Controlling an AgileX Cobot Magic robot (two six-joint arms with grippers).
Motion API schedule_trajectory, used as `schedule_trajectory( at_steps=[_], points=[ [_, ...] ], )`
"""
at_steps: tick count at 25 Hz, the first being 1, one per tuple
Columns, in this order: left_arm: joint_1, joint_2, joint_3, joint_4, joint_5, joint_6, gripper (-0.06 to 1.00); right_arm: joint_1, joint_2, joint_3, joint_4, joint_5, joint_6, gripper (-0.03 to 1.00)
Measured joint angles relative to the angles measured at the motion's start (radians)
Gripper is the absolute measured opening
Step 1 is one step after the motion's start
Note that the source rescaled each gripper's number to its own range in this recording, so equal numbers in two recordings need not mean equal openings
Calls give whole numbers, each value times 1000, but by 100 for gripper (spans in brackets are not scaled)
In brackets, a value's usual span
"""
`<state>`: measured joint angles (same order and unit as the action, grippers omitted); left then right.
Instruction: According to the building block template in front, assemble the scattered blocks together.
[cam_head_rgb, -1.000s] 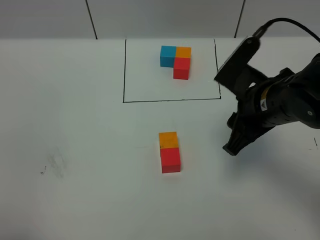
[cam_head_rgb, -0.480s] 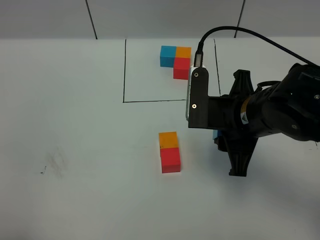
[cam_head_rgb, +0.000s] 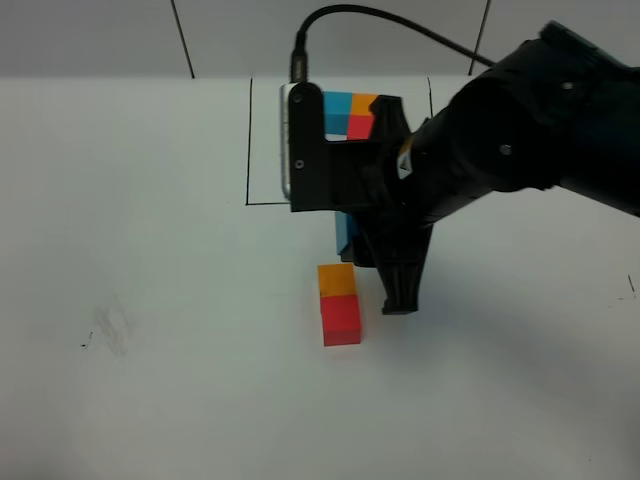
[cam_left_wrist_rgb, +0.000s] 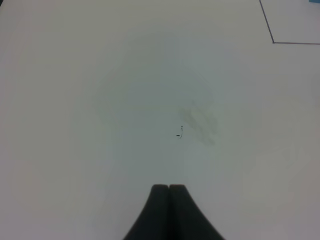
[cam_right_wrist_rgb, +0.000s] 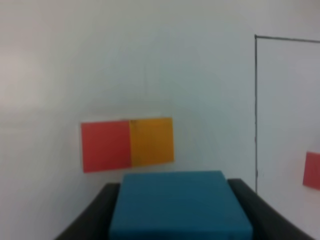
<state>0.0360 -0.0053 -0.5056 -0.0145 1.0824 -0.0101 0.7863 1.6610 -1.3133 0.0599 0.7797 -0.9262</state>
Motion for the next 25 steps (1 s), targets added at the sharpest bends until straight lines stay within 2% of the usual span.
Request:
schedule_trajectory(
  at_steps=[5,13,25],
  points=[
    [0,0,0,0,0,0,0,63,129,-134,8,29,-19,47],
    [0,0,0,0,0,0,0,97,334,-293,44,76,-103,47],
    [0,0,0,0,0,0,0,97,496,-356,88,67,-200,47]
  ],
)
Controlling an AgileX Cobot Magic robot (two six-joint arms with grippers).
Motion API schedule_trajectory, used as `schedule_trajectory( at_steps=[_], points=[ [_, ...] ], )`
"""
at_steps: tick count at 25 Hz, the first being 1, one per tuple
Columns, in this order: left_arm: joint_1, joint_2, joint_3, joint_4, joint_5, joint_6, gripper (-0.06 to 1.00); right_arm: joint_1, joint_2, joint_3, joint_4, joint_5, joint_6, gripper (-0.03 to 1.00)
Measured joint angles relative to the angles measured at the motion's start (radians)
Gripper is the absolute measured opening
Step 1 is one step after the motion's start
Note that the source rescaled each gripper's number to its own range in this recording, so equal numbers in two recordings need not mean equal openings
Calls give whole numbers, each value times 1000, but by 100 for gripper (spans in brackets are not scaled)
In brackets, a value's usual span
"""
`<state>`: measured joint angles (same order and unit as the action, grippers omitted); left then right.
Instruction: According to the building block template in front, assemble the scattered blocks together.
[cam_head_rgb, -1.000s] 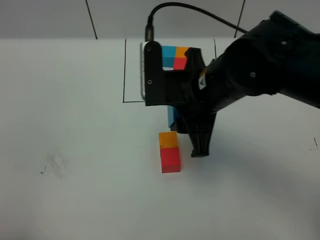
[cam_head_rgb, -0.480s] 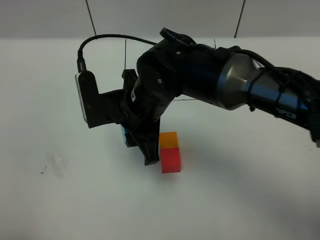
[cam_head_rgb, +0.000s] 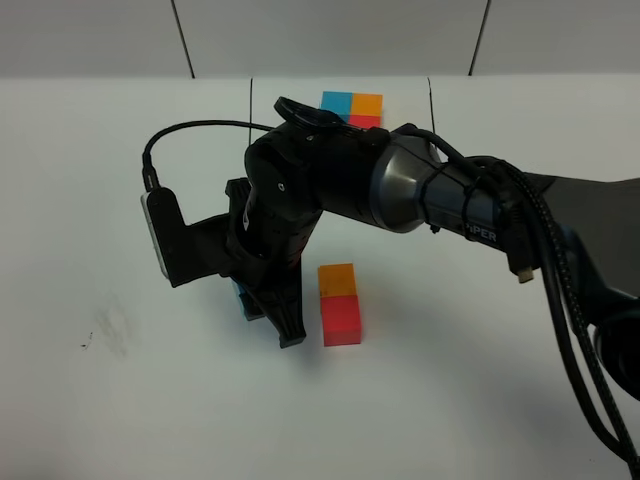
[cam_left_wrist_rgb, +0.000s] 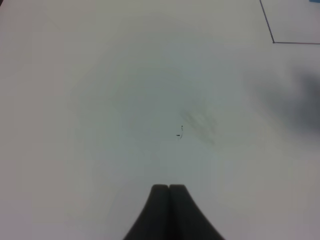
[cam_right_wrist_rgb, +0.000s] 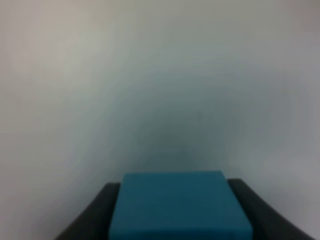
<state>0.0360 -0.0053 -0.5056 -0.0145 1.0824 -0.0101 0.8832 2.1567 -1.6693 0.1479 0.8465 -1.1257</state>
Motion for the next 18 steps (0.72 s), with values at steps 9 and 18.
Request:
schedule_trajectory(
  at_steps=[9,18],
  points=[
    [0,0,0,0,0,0,0,-1,39,-1,7,-36,16,47],
    [0,0,0,0,0,0,0,-2,51,-1,3,5,35,47]
  ],
)
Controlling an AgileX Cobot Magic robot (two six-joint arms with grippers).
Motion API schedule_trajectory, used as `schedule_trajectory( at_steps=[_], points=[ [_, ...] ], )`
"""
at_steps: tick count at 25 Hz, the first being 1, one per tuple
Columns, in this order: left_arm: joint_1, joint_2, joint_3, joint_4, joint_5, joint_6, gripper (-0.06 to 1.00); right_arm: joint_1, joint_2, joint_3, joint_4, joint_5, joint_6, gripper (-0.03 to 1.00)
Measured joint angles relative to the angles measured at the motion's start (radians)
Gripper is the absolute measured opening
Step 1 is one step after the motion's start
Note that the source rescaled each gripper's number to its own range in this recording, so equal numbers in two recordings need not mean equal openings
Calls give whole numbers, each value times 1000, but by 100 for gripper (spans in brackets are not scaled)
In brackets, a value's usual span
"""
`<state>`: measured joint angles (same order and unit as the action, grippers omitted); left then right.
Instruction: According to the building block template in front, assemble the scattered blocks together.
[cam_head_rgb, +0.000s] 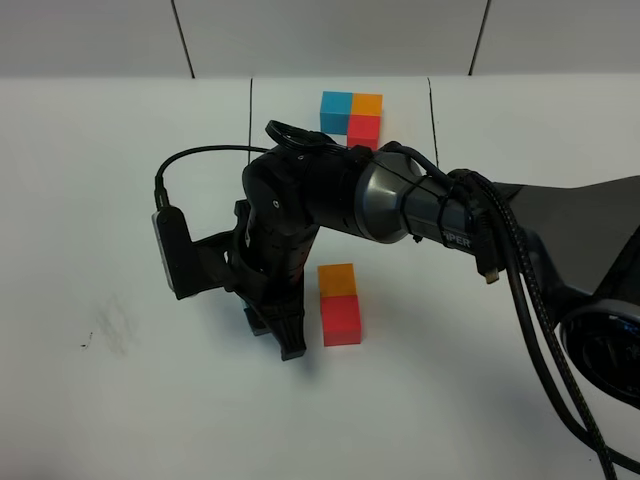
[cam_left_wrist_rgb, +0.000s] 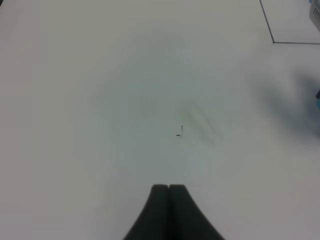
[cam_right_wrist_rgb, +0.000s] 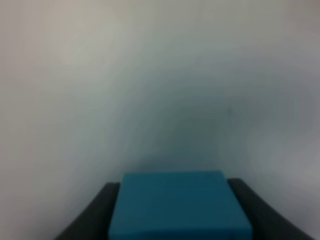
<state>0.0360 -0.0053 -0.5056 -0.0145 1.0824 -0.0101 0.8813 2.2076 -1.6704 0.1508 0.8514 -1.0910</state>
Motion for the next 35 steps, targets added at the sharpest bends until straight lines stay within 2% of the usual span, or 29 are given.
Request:
schedule_trajectory(
  at_steps=[35],
  points=[
    [0,0,0,0,0,0,0,-66,58,-7,-1,-8,18,47]
  ],
)
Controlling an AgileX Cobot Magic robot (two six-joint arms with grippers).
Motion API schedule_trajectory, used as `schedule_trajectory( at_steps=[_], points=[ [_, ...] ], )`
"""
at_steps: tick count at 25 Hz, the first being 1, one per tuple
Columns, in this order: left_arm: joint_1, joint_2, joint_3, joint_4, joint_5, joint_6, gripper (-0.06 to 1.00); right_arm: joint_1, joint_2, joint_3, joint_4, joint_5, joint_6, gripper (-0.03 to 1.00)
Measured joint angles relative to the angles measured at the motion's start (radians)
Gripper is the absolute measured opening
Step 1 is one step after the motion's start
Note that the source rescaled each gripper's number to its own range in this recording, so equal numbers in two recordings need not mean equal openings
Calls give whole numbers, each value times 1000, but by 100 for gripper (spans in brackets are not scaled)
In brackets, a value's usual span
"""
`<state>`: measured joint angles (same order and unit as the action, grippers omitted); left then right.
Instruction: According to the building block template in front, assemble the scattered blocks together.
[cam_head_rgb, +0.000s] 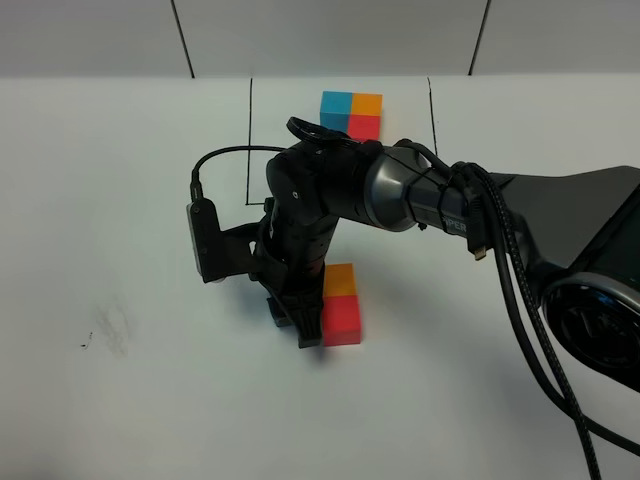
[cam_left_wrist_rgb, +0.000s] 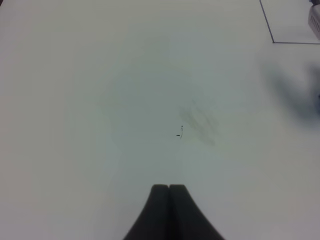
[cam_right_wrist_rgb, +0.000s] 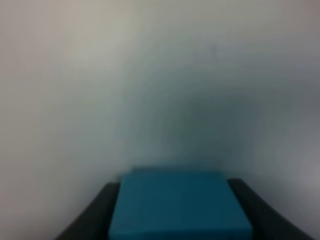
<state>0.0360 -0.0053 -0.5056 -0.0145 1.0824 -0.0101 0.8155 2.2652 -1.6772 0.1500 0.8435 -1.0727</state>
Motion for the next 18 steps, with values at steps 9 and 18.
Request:
schedule_trajectory(
  at_steps=[9,18],
  points=[
    [0,0,0,0,0,0,0,-14,10,0,-21,-1,24,47],
    [0,0,0,0,0,0,0,-28,21,0,-23,-5,24,47]
  ],
)
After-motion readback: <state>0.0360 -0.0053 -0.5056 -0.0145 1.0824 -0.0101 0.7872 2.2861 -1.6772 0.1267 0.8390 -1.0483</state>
